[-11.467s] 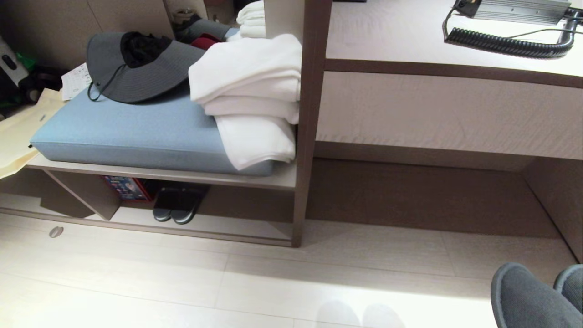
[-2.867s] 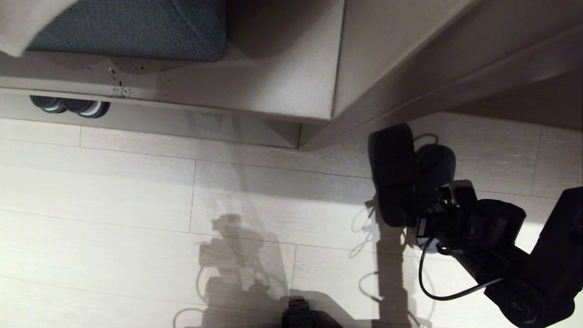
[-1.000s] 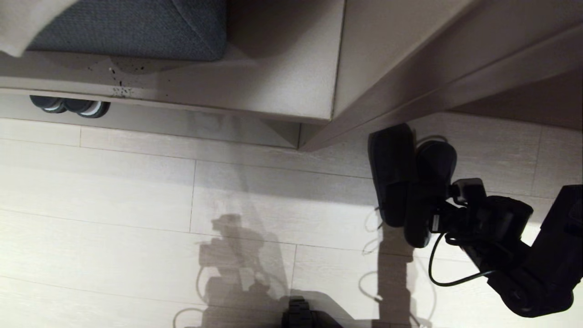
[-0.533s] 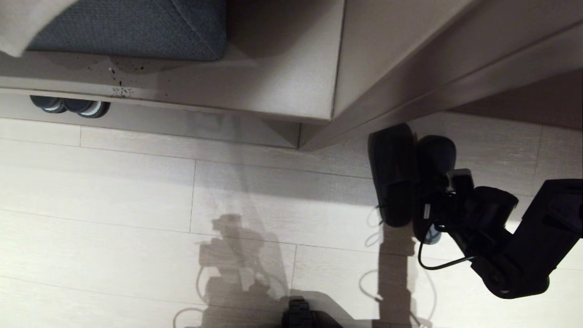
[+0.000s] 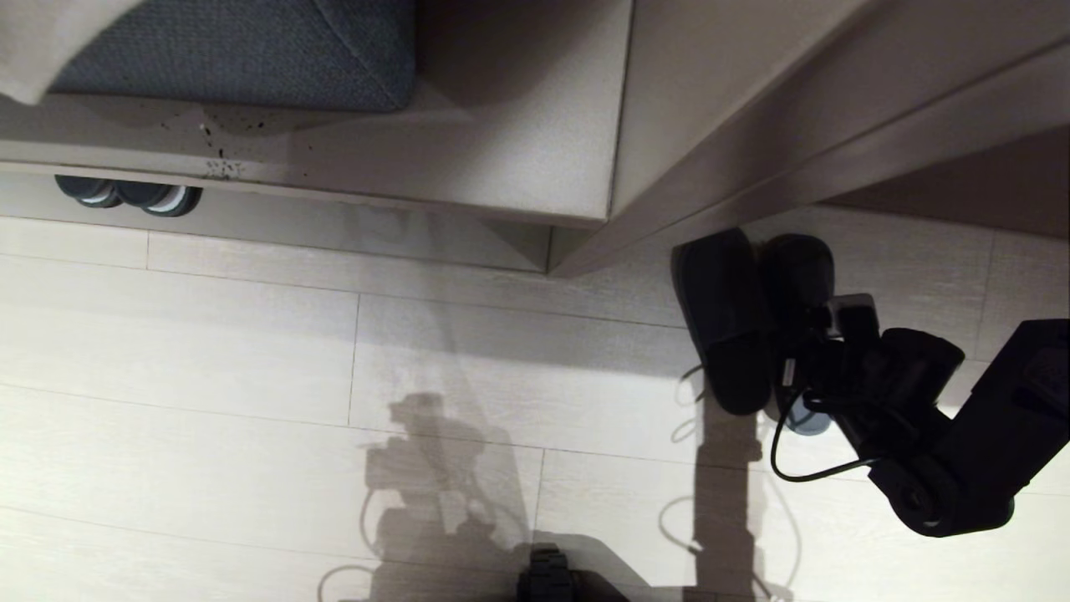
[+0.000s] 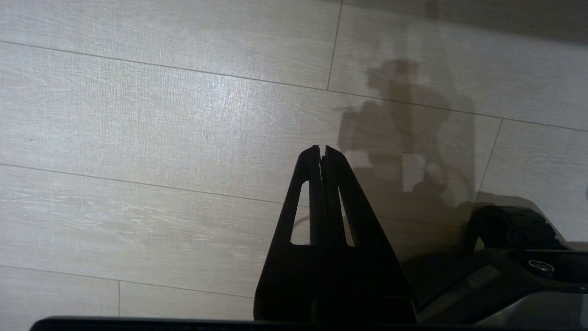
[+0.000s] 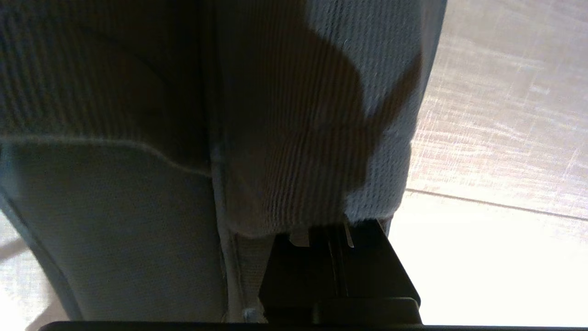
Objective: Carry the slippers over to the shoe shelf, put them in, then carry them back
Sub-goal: Place the slippers on the floor
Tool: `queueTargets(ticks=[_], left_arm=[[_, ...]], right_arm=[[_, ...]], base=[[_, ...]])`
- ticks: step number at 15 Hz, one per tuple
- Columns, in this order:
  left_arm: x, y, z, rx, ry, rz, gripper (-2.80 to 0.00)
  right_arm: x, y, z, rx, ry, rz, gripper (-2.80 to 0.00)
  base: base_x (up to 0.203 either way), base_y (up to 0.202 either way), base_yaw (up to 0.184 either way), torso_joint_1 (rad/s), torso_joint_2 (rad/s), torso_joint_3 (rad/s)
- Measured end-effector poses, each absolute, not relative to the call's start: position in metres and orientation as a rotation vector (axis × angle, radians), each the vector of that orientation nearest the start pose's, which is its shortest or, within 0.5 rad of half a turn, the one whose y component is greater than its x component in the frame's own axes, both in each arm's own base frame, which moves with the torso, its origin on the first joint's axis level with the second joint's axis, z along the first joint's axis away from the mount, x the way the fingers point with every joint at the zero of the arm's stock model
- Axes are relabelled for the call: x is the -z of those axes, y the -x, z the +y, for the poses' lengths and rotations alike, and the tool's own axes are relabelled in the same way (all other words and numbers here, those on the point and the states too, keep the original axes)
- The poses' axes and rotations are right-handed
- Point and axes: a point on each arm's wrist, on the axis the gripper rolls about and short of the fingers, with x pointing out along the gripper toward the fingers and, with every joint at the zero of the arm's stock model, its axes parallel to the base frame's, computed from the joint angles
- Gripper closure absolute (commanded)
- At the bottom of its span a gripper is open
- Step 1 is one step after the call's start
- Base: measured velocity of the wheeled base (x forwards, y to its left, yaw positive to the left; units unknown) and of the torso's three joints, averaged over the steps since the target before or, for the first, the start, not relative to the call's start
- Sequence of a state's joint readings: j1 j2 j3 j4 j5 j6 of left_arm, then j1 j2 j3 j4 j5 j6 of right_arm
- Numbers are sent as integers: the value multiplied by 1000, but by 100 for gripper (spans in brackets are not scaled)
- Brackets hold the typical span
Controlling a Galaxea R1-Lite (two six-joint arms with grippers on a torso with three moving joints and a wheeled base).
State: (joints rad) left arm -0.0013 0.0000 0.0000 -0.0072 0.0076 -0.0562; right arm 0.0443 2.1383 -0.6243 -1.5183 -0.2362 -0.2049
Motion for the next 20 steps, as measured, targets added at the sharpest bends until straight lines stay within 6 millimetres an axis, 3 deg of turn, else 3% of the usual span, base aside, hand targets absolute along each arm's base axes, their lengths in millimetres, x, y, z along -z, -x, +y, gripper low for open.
queueTargets(ticks=[4, 11, 20], left_arm=[[-76, 23, 0, -5, 56, -7, 0], [-76, 23, 0, -5, 56, -7, 0], [-76, 23, 0, -5, 59, -7, 0]], right_arm=[[-89, -350, -2, 180, 241, -3, 0], [-103, -341, -1, 176, 235, -31, 0], [-126, -267, 12, 119, 224, -17, 0]], base=[[0, 0, 0, 0, 0, 0], [0, 0, 0, 0, 0, 0], [0, 0, 0, 0, 0, 0]])
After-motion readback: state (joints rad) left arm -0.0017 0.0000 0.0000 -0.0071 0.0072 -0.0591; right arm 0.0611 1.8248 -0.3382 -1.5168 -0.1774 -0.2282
